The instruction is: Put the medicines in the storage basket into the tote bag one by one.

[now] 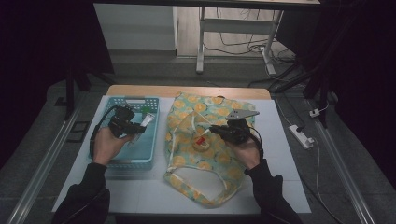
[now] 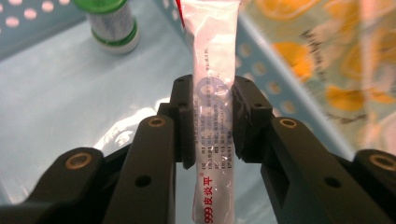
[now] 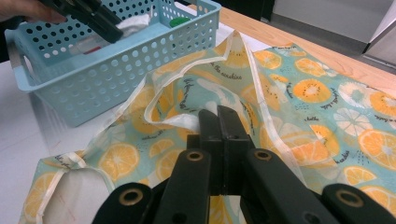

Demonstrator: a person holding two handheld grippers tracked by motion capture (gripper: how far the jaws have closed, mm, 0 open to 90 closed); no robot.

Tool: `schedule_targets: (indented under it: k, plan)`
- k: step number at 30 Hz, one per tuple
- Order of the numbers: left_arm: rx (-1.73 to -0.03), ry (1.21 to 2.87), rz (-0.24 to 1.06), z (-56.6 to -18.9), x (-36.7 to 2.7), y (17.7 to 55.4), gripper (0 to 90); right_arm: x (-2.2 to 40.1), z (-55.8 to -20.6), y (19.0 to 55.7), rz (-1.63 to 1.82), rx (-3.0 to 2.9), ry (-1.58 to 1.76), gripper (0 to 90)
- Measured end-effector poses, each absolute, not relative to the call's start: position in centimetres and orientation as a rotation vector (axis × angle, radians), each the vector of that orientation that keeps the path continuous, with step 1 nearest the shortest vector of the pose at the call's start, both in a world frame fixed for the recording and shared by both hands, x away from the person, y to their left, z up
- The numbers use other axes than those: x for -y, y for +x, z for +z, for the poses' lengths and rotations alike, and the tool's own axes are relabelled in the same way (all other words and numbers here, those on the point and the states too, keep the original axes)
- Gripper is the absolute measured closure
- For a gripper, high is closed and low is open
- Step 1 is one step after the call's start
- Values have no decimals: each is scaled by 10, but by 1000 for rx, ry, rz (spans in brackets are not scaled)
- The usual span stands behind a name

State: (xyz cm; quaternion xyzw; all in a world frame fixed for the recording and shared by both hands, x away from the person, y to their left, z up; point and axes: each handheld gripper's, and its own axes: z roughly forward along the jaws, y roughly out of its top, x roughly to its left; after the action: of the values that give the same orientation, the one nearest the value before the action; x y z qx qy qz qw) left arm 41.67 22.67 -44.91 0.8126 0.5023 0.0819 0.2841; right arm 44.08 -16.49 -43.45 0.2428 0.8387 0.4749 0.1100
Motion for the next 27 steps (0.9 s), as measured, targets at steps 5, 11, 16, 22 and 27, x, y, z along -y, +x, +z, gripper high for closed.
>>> schedule_targets:
  k: [5, 11, 16, 22, 27]
  plan:
    - [-1302, 2164, 218, -438, -218, 408, 720, 165, -434, 441, 1400, -2459, 714, 900]
    - [-1232, 2173, 202, -427, -202, 398, 721, 165, -433, 440, 1399, -2457, 714, 900]
    - [-1167, 2184, 184, -421, -186, 389, 720, 165, -433, 440, 1398, -2456, 713, 900]
    - [-1075, 2217, 148, -419, -164, 379, 720, 165, -432, 440, 1404, -2452, 712, 900]
    - [-990, 2244, 89, -422, -143, 370, 720, 166, -432, 440, 1405, -2454, 714, 900]
